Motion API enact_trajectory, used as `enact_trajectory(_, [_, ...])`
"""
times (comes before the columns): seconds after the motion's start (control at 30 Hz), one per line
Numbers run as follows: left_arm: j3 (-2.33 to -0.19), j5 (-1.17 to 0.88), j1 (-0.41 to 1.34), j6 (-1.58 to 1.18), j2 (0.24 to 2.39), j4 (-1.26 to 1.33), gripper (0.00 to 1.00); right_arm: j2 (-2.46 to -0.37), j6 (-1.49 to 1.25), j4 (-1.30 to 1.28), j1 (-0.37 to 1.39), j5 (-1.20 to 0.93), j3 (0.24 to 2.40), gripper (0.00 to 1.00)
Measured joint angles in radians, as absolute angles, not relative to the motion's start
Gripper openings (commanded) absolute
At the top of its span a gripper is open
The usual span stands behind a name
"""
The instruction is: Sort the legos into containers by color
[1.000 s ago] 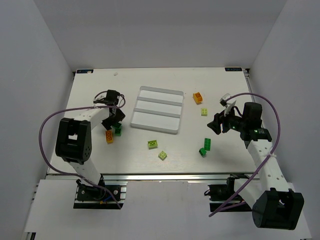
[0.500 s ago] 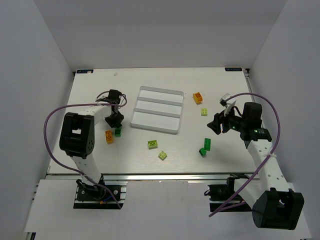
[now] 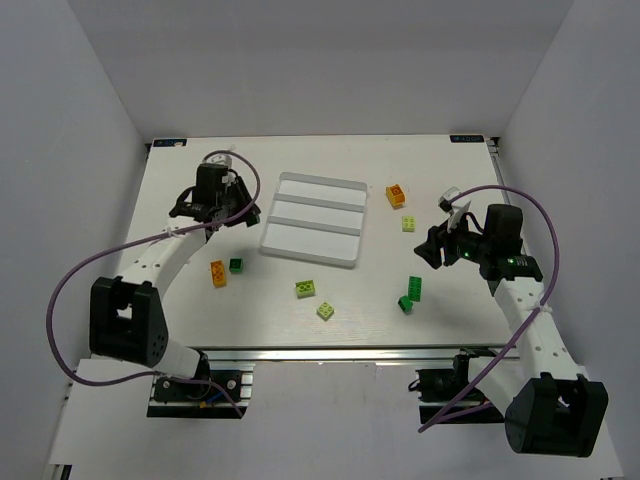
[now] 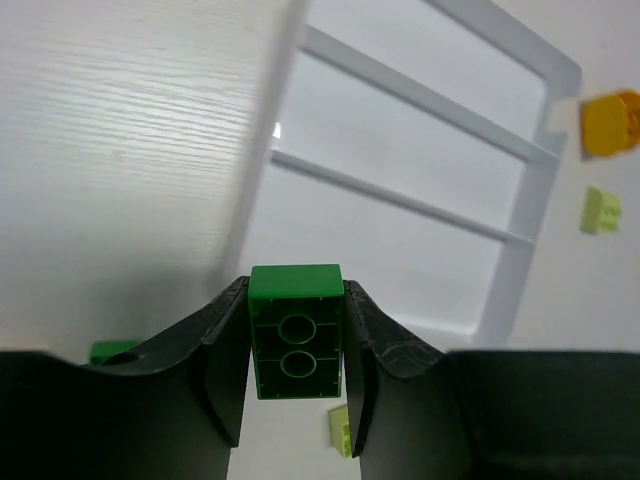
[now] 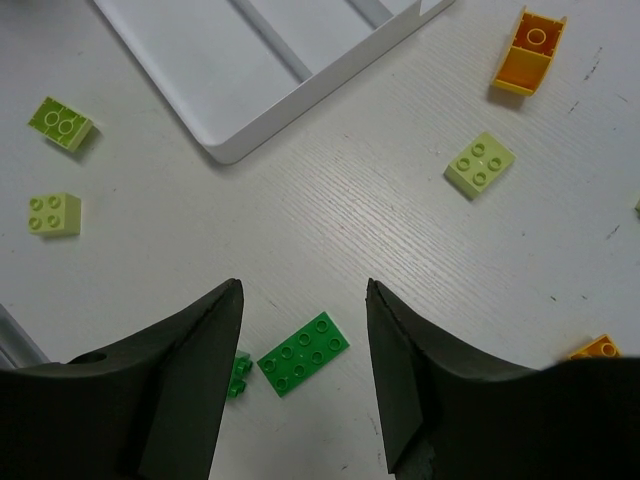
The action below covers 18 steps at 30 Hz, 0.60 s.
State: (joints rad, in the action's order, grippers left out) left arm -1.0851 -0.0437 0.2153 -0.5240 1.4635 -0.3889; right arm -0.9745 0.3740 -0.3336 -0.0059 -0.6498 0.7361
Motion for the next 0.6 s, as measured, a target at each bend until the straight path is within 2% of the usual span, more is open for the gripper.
enact_trajectory(0.13, [-1.098,-0.192,0.238,-0.467,1.528,-0.348,0.13,-0.982,0.374,-0.334,-0.006,-0.650,0.736,0.58])
enact_trajectory(0.17, [-1.098,-0.219,0.244,-0.457,1.553,-0.347,0.20,-0.984,0.374,-0.334,-0.006,-0.650,0.736,0.58])
enact_trajectory(0.23, [-1.098,-0.254,0.259,-0.442,1.600,-0.349,0.26,-0.986,0.374,-0.334,-0.006,-0.650,0.736,0.58])
enact_trajectory(0.4, [-1.109,-0.278,0.294,-0.418,1.674,-0.365,0.47,-0.989,0.375,-0.333,-0.006,-0.650,0.736,0.58])
enact_trajectory(0.6, [-1.162,-0.270,0.318,-0.402,1.690,-0.366,0.63,-0.990,0.378,-0.333,-0.006,-0.650,0.736,0.59])
